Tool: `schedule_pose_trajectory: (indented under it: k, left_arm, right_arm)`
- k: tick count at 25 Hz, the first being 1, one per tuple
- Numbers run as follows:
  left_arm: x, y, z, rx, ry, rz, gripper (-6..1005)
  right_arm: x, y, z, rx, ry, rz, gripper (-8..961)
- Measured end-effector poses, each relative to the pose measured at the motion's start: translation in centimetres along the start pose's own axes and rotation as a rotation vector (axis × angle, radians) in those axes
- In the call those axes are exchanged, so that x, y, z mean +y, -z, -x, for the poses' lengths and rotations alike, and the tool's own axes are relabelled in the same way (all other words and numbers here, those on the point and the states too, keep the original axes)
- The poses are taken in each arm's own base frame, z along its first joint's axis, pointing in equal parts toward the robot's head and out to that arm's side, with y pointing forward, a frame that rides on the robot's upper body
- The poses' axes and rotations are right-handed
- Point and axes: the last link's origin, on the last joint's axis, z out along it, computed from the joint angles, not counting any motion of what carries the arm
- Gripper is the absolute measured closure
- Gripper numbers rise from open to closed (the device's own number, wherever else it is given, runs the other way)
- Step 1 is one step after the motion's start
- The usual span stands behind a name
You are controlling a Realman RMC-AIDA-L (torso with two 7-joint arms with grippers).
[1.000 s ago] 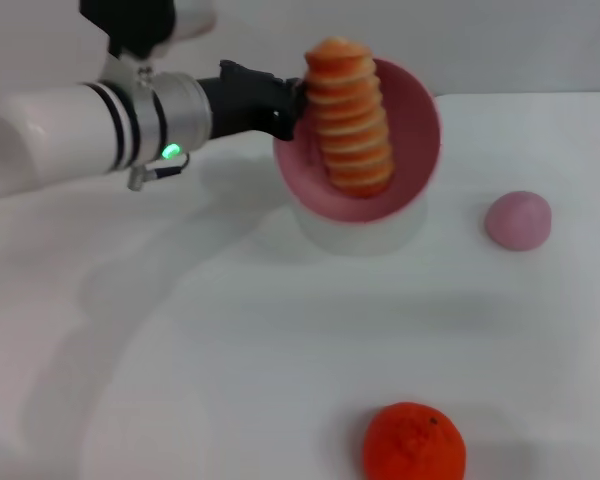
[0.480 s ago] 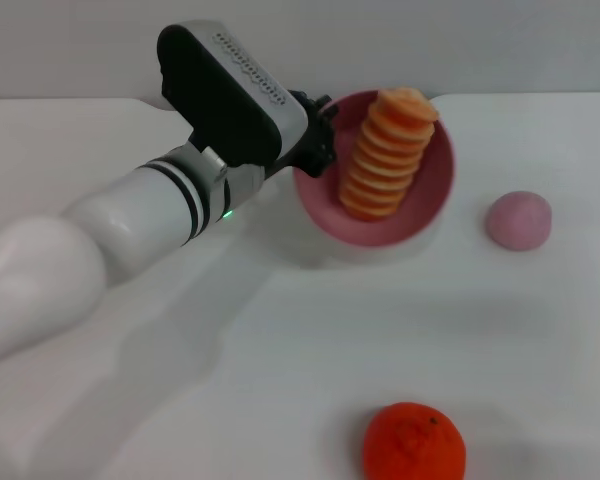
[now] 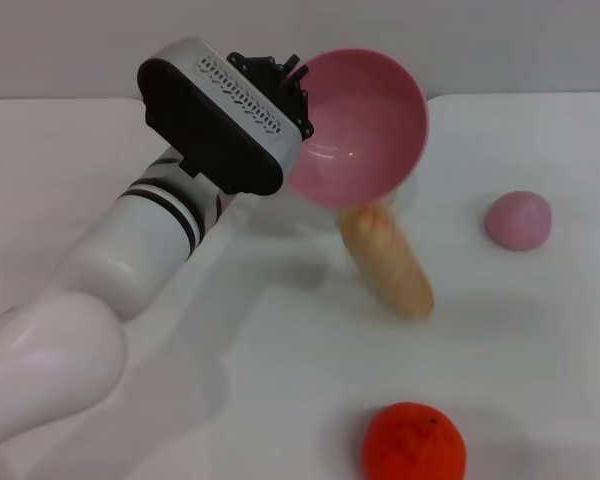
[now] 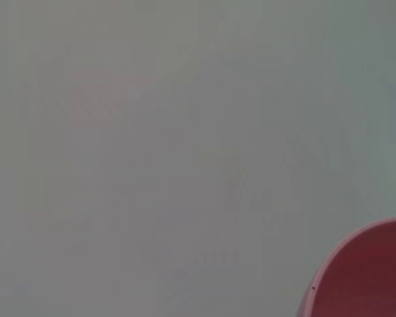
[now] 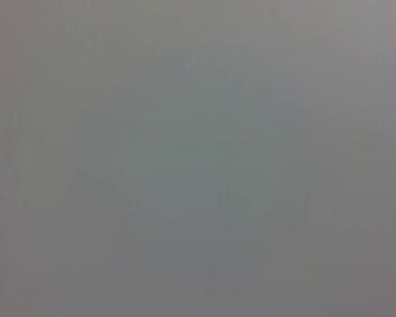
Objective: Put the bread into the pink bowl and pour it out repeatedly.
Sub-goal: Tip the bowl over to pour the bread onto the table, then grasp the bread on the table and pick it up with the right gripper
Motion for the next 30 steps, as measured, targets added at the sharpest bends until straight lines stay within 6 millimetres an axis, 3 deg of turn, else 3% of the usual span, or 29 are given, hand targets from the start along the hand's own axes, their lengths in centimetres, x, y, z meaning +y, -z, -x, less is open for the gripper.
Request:
schedule_pose_trajectory:
  k: [19,24,30]
  left_arm:
    - [0.6,0.3,-0.9,0.038,-0.012,-0.010,955]
    - [-1.4,-0.9,-0.8,0.006,0.107,0.019,956]
    - [-5.7,-2.9,-0.7,-0.090,0.340,0.191,956]
  right_arm:
    - [0.6,-0.6,-0.4,0.009,0.007,0.021,460]
    - [0.9,-0.8,-0.8,0.020,0.001,0.030,460]
    - [1.2,-0.8,-1.4,0.042,0.002,0.045,460]
